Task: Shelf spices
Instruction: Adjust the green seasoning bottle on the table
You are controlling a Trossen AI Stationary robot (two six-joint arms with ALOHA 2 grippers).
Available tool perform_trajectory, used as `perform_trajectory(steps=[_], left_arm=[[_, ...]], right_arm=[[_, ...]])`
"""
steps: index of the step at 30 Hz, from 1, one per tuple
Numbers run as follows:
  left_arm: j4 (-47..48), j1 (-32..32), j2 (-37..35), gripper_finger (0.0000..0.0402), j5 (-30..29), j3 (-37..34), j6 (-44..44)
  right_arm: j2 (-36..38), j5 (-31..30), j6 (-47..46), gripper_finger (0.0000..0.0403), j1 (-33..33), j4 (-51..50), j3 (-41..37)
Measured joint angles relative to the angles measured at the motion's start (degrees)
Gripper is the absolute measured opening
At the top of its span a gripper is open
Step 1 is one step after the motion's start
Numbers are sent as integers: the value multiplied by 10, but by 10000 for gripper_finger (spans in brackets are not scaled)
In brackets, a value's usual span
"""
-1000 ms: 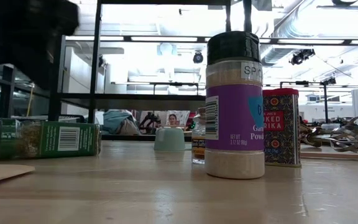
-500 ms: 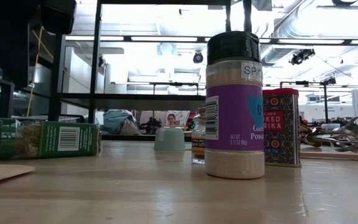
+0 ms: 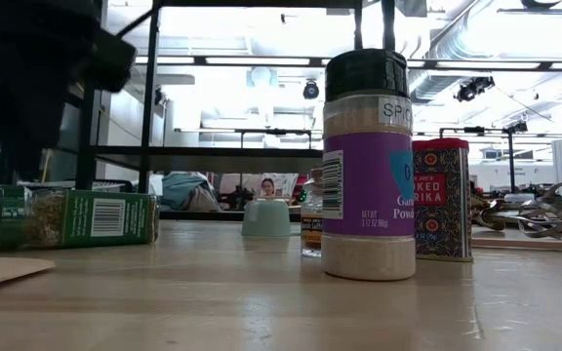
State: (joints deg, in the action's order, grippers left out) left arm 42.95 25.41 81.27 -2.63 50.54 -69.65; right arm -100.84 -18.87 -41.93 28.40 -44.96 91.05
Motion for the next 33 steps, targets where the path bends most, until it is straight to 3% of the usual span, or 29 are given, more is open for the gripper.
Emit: perform_trajectory(steps=[6,21,25,29,33], left_arm=[[-40,1,52,374,5,6,-26],[-25,6,179,368,-21,32,-17],[-12,6,179,314,-34,32,-41],[28,6,181,191,-55,49,-30],[74,7,183,184,-69,75,37]], right_arm=[[0,0,4,0,-2,-1,0],[0,3,9,0,-3,-3,0],[0,3,9,0,-3,-3,0],[0,-2,14,0,-5,-3,0],[0,-2,28,0,-11,-2,0]])
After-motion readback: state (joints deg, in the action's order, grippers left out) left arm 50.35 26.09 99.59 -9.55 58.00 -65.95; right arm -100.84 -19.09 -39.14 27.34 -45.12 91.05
